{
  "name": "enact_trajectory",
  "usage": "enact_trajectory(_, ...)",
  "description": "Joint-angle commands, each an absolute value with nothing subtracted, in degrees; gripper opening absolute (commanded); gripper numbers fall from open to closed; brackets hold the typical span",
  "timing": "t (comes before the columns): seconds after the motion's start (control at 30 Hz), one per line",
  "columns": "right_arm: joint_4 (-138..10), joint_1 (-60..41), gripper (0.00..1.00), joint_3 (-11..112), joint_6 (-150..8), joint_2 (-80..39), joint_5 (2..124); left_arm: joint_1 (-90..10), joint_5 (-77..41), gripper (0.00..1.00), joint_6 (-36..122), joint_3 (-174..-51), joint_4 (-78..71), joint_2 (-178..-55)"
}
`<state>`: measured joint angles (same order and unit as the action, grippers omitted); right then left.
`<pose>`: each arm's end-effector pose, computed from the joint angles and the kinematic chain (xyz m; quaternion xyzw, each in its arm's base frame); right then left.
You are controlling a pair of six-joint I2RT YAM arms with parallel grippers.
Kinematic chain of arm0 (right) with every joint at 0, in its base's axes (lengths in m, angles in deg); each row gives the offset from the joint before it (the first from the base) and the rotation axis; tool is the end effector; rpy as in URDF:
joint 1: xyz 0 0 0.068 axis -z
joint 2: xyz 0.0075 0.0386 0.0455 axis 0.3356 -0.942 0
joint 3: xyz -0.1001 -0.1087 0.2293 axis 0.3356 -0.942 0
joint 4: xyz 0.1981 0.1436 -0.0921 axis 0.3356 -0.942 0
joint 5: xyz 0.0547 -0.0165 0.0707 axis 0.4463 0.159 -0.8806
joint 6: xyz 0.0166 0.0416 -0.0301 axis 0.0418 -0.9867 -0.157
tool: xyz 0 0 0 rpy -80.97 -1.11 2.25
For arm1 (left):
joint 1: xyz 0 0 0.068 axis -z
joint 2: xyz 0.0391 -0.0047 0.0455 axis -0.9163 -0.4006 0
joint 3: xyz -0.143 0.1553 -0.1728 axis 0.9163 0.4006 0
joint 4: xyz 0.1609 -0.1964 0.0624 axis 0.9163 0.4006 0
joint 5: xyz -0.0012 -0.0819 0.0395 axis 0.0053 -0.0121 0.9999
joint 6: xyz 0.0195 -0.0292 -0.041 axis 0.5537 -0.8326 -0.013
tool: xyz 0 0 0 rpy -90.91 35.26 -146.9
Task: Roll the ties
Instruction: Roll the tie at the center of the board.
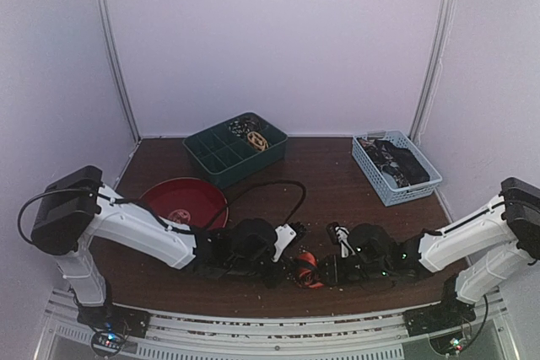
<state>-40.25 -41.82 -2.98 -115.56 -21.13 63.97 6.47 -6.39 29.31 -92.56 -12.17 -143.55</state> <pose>0.1140 0.2178 0.1301 -0.1045 0.8840 0.4057 0.2073 0.1096 -0.3478 0.1506 0.3504 0.8337 -0.3037 0.2998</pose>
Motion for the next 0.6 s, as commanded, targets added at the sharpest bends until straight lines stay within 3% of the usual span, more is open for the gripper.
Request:
enact_trajectory(0.0,-43.4,-42.4,0.21,-2.0,-115.3,-19.8,66.7,6.7,-7.6,0.14,29.3,-93.1,-14.6,-144.3)
enact_trajectory(0.2,-48.4,-42.4,0.21,-2.2,-114.7,-17.0,71.0,6.7,-8.5,0.2,30.5,-94.3,-13.4,-144.9)
enact_trajectory(0.57,-47.0,-42.4,0.2,-4.8,-115.6,-15.2,74.0,6.7,-9.6,0.22,31.7,-97.8,-11.5,-146.9)
